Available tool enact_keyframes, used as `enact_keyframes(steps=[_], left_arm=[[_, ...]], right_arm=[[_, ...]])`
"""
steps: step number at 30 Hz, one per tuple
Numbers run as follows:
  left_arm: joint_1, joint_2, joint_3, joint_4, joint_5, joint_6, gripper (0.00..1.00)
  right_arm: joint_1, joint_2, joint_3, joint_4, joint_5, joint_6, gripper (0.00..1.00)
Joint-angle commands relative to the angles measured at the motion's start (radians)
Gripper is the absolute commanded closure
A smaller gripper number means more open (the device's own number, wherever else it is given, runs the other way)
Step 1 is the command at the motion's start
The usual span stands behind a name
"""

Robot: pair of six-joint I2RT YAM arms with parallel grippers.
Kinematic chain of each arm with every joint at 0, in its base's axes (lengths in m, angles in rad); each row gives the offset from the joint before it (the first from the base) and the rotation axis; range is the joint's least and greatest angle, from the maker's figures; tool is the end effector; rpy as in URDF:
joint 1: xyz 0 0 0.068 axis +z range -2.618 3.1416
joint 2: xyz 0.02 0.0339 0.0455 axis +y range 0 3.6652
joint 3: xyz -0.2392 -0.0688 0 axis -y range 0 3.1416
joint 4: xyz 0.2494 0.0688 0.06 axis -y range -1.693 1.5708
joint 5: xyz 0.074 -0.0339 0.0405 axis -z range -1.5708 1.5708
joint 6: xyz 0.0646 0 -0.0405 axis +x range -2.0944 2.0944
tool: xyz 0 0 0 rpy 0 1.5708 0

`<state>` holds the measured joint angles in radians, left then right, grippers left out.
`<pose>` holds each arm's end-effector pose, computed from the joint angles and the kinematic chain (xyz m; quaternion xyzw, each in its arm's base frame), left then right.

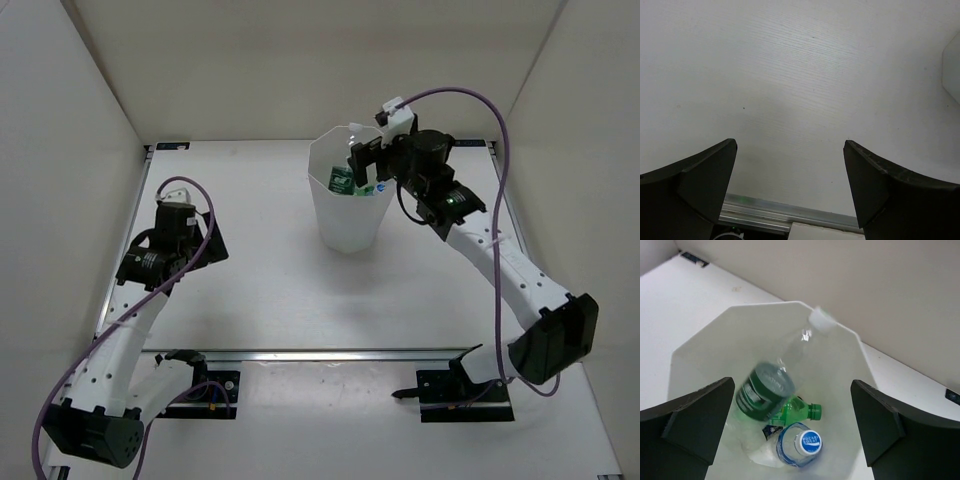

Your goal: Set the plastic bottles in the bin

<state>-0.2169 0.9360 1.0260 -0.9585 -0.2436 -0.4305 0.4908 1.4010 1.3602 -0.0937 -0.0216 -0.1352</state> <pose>0.2079 -0.0299 0.2839 -0.1409 0.9223 -0.0004 0.3600 0.3244 0.1749 0.3805 -0.2386 0.7142 0.1244 0.6461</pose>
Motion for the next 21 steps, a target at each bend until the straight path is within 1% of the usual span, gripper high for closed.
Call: enact_keyframes(steps=[1, 3, 4, 6, 7, 9, 10, 11, 13, 14, 16, 18, 21], left_arm=[[0.005, 0.004, 0.022, 0.033, 0.026, 0.006, 0.02], [0.002, 0.017, 0.020, 0.043, 0.030, 0.010, 0.01], [0.004, 0.018, 0.016, 0.044, 0.036, 0.009, 0.02], [0.008, 0.030, 0.013, 0.044, 0.036, 0.009, 0.02], [0.013, 0.033, 0.014, 0.041, 0.038, 0.009, 0.01], [0.020, 0.056, 0.014, 0.032, 0.032, 0.006, 0.01], [0.022, 0.060, 0.016, 0.018, 0.027, 0.000, 0.02], [0.022, 0.067, 0.016, 0.024, 0.035, 0.004, 0.02], [0.019, 0.078, 0.017, 0.023, 0.038, -0.007, 0.02], [0.017, 0.087, 0.017, 0.026, 0.040, -0.007, 0.01], [0.020, 0.102, 0.020, 0.037, 0.043, -0.011, 0.01], [0.024, 0.118, 0.031, 0.030, 0.029, -0.017, 0.01], [0.013, 0.115, 0.040, 0.030, 0.010, -0.002, 0.01]], right_arm=[[-0.018, -0.141, -0.033, 0.009, 0.096, 0.065, 0.00], [-0.049, -0.222, -0.085, -0.017, 0.104, 0.117, 0.01], [-0.078, -0.271, -0.120, -0.029, 0.132, 0.171, 0.01], [-0.158, -0.344, -0.150, -0.165, 0.131, 0.242, 0.00], [-0.254, -0.382, -0.177, -0.210, 0.112, 0.294, 0.01], [-0.470, -0.427, -0.196, -0.399, 0.039, 0.344, 0.01], [-0.533, -0.438, -0.208, -0.447, 0.031, 0.353, 0.01], [-0.632, -0.422, -0.202, -0.562, 0.029, 0.347, 0.01], [-0.748, -0.396, -0.217, -0.755, 0.029, 0.301, 0.01], [-0.785, -0.370, -0.229, -0.787, 0.055, 0.289, 0.01], [-0.793, -0.352, -0.272, -0.857, 0.148, 0.292, 0.01], [-0.743, -0.341, -0.308, -0.860, 0.205, 0.313, 0.00], [-0.684, -0.372, -0.325, -0.812, 0.187, 0.325, 0.01]])
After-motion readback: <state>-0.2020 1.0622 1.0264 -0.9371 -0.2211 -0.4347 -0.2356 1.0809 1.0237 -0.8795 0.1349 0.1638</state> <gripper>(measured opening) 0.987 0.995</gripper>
